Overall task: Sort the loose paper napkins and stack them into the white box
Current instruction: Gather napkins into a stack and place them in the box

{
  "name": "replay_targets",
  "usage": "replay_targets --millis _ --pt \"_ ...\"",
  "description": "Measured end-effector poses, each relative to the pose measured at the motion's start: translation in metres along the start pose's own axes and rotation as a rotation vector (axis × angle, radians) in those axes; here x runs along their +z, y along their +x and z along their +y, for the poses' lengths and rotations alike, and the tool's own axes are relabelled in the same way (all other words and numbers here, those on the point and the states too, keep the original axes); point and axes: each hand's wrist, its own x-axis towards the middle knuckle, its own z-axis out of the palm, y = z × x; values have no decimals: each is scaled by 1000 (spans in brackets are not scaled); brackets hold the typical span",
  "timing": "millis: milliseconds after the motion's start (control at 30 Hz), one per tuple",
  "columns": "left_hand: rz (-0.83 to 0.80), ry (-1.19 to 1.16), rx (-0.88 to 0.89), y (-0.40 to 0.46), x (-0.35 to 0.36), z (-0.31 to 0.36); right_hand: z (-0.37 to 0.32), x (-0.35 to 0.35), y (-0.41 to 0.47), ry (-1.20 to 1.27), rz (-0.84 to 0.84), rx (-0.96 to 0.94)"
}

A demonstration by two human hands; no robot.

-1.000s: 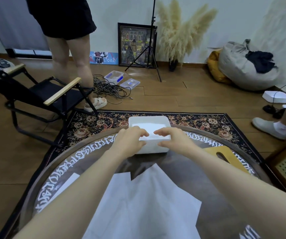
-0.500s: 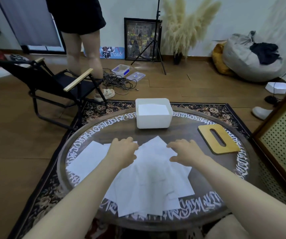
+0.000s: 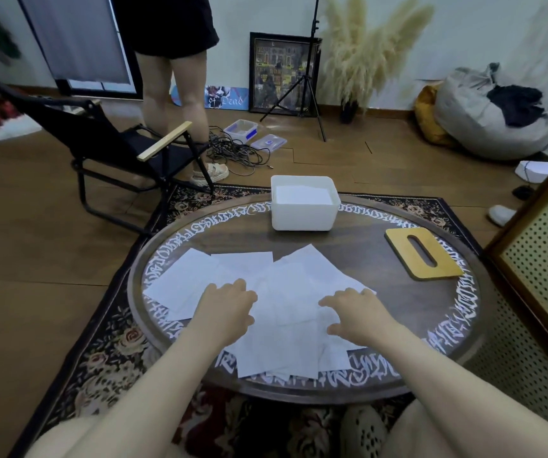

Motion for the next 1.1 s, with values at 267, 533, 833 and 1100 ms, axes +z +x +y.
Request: replay_targets --millis 267,533,833,1100 --pt "-65 90 53 8 19 4 -10 0 27 350 14 164" --pt "-48 100 77 9 23 1 -24 1 57 717 -101 419" --pt "-79 79 72 6 26 1 -24 8 58 847 26 417" --pt "-113 -69 -15 11 26 1 -9 9 51 1186 136 429"
